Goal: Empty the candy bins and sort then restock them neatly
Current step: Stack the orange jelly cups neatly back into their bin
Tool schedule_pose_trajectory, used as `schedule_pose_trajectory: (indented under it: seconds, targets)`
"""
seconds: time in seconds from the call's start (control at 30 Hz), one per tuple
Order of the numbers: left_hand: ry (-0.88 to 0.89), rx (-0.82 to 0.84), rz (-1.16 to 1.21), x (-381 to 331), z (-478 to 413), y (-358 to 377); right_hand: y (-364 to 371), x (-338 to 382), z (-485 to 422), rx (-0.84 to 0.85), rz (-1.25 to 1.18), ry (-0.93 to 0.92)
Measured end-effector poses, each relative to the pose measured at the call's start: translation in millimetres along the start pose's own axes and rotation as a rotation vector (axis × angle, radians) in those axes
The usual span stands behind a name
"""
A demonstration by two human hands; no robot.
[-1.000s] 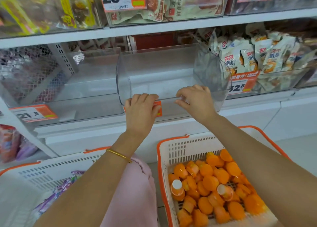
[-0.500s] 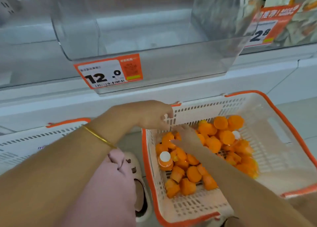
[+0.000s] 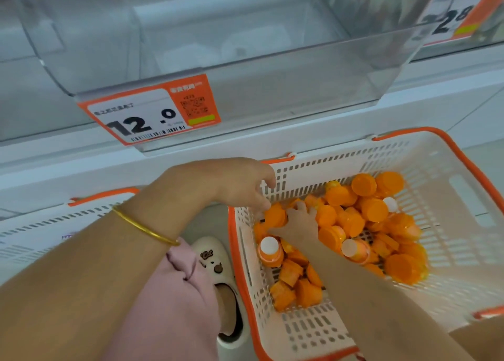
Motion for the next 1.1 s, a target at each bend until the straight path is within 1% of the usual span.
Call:
schedule_pose_trajectory:
  seconds: [0.1, 0.2, 0.23, 0.3, 0.4, 0.47, 0.5, 0.57, 0.63, 0.77, 0.83, 0.9, 0.93, 1.0, 1.07, 1.1]
  targets:
    - [-0.015, 0.001, -0.008, 3.1, -0.2, 1.7, -16.1, -2.4, 4.6, -0.02, -0.051, 0.089]
    - [-0.018, -0.031, 0.011, -1.7, -4.6, -0.1, -45.3, 7.7, 15.6, -0.069, -0.102, 0.055]
    - [-0.022, -0.049, 0.052, -6.4, -7.1, -0.8, -56.8, 13.5, 19.4, -0.091, -0.133, 0.027]
    - [-0.065, -0.069, 0.231, -14.6, -13.0, 3.0, -83.5, 33.1, 30.4, -0.158, -0.252, -0.038]
    - [-0.136, -0.052, 0.633, -23.5, -13.0, 9.4, -123.7, 66.4, 51.3, -0.206, -0.394, -0.128]
    - [-0.106, -0.043, 0.924, -36.3, -0.9, 3.7, -148.8, 79.9, 63.8, -0.234, -0.435, -0.161]
    - [-0.069, -0.055, 1.014, -43.6, 7.3, -1.9, -159.5, 84.1, 68.3, -0.235, -0.447, -0.183]
    - [-0.014, -0.113, 1.088, -51.3, 23.3, -13.7, -177.0, 95.3, 76.7, -0.202, -0.463, -0.237]
    - [0.018, -0.179, 1.105, -52.5, 41.3, -28.4, -188.8, 106.0, 83.1, -0.163, -0.548, -0.26]
    - [0.073, -0.241, 1.192, -45.0, 86.6, -64.6, -211.3, 131.8, 94.0, -0.179, -0.791, -0.256]
    - [0.094, -0.348, 1.173, -30.0, 109.9, -88.4, -223.0, 149.8, 98.2, -0.136, -0.949, -0.255]
    - [0.097, -0.51, 1.099, -10.3, 131.0, -118.4, -237.3, 173.4, 99.5, -0.075, -1.059, -0.275]
    - [0.091, -0.592, 1.039, -0.2, 139.8, -134.0, -245.2, 186.5, 97.3, -0.054, -1.078, -0.283]
    - [0.056, -0.73, 0.83, 18.3, 151.6, -164.1, -260.5, 212.7, 86.9, -0.041, -1.058, -0.271]
    - [0.029, -0.791, 0.675, 34.6, 150.6, -187.2, -277.0, 241.1, 70.6, -0.082, -0.98, -0.266]
    - [0.015, -0.791, 0.634, 40.9, 147.0, -195.6, -284.3, 254.6, 59.7, -0.113, -0.926, -0.274]
Point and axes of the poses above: each hand's wrist, its own z-axis away from the middle knuckle, its own y-axis out of the palm, x = y × z, the point moved 8 cm from there along -z, towards the middle knuckle, and after that the axes turned 5 degrees about -x, right-handed, at the moved point
